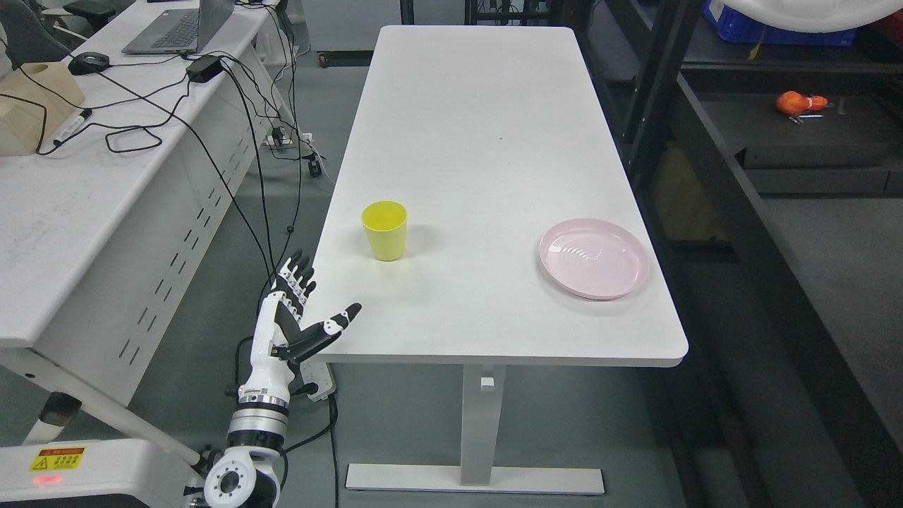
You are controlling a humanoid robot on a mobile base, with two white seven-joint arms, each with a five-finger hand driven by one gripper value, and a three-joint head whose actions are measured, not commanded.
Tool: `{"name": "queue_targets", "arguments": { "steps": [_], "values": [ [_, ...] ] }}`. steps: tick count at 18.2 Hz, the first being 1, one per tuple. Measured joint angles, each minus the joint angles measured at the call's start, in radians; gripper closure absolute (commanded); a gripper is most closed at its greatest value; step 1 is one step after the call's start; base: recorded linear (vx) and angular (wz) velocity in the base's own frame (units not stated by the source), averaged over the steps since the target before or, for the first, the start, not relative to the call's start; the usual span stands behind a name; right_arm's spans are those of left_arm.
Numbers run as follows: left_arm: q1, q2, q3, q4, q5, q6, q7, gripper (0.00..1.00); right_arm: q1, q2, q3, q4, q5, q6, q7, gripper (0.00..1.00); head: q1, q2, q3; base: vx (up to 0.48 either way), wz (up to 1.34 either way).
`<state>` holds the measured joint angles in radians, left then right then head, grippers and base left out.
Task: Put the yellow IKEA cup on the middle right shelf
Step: 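Reach the left hand forward toward the yellow cup on the table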
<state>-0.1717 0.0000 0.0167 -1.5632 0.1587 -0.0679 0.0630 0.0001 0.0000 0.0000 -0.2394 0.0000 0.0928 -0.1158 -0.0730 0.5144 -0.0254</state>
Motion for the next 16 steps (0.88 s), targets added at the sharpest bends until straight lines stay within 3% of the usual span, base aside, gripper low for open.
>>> {"name": "queue_targets", "arguments": {
  "steps": [8,16],
  "values": [
    [-0.246,0.000,0.051,0.247,-0.001,-0.004,0.000,0.01,0.000,0.000,0.000,0.000,0.000,0.000,0.000,0.01,0.0000,0.000,0.000,0.000,0.00],
    [-0.520,0.021,0.053,0.592,-0.004,-0.006,-0.001,0.01,0.000,0.000,0.000,0.000,0.000,0.000,0.000,0.01,0.0000,0.000,0.000,0.000,0.00]
  ]
}}
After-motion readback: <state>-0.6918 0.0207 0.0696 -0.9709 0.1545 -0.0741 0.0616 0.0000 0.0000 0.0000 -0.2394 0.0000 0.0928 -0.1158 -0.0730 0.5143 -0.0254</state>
